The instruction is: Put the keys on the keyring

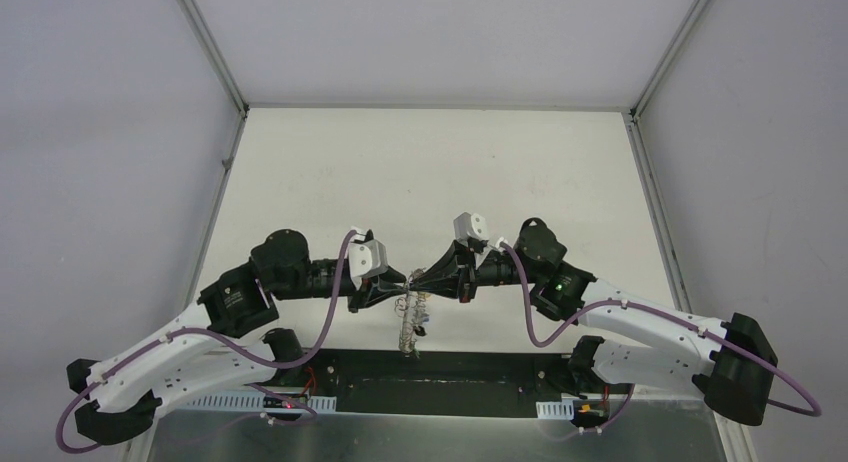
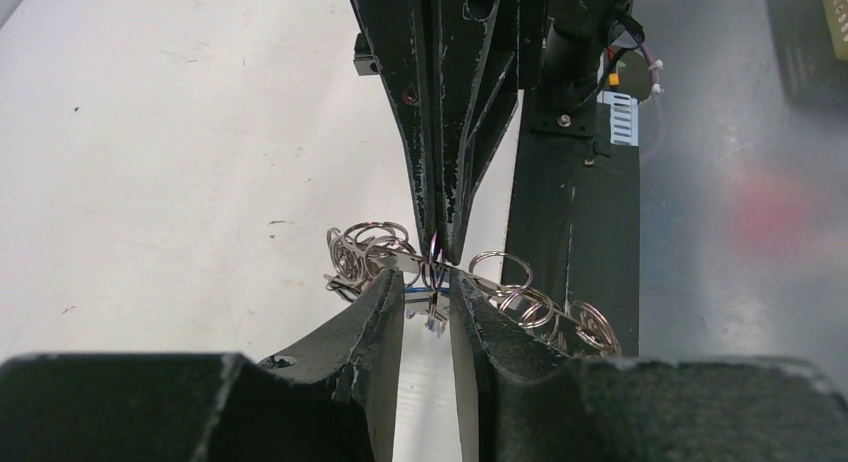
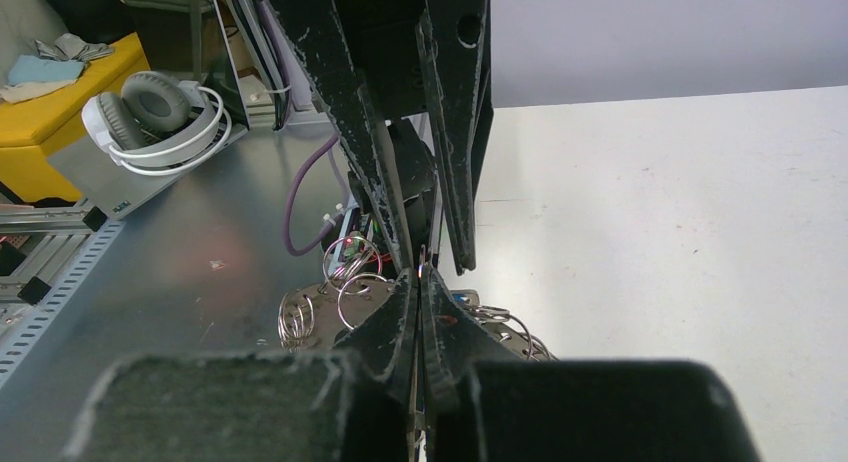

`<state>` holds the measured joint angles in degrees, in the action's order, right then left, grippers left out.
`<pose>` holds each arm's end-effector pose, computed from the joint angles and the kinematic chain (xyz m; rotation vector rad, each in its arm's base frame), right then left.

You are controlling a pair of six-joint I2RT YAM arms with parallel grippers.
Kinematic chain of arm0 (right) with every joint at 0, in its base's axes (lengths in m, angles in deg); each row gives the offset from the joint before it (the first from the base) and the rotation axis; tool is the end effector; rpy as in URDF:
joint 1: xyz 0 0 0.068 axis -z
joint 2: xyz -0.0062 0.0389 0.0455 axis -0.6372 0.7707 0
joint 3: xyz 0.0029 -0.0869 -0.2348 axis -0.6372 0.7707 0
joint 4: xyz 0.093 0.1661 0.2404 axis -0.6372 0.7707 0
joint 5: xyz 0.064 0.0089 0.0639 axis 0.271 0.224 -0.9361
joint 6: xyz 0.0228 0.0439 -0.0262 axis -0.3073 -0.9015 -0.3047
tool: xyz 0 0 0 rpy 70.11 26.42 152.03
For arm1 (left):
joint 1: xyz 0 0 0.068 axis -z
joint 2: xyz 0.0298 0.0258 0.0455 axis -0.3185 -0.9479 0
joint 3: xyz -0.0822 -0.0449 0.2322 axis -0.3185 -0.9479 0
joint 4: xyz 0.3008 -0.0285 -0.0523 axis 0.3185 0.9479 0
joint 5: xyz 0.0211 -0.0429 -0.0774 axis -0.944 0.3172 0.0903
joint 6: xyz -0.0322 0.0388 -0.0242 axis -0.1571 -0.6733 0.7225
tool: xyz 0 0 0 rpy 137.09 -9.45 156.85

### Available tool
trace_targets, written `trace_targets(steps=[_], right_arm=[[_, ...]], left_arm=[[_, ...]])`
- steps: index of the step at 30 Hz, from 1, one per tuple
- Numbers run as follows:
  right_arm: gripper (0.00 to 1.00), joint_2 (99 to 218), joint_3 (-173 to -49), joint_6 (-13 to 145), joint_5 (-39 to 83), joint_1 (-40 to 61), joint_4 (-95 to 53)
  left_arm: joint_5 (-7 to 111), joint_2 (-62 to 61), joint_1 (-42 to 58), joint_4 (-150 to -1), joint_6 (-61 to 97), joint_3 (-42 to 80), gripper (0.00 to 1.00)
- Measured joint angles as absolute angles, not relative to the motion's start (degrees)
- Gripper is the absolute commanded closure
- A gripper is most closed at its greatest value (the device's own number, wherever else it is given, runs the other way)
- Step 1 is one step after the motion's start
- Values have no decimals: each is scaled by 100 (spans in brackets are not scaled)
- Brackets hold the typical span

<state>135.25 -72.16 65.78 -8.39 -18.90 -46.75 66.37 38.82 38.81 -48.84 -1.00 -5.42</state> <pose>0.1318 0.2606 0.2758 -1.2197 1.1670 1.3828 0.0985 -0.1816 0.3483 1.2505 1.4155 -0.9710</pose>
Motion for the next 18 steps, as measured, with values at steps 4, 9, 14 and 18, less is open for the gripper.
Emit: trace_targets(steps=[4,9,14,18], right_arm=[[100,13525,-7216,6578,-848,-1890,-4675],[100,13525,-7210,6576,-850,-1888,-4658],[100,13525,-7210,6576,-850,-1888,-4658],[100,13525,-7210,6576,-850,-1888,-4658]], left_arm=[[6707,3748,3881,-4849,-98,-540,75],[6786,3604,3881,-4811,-100,-538,77],[6814,3615,3881,-4831,-98,-538,77],[6814,3648,3881,-4855,-93,-540,81]])
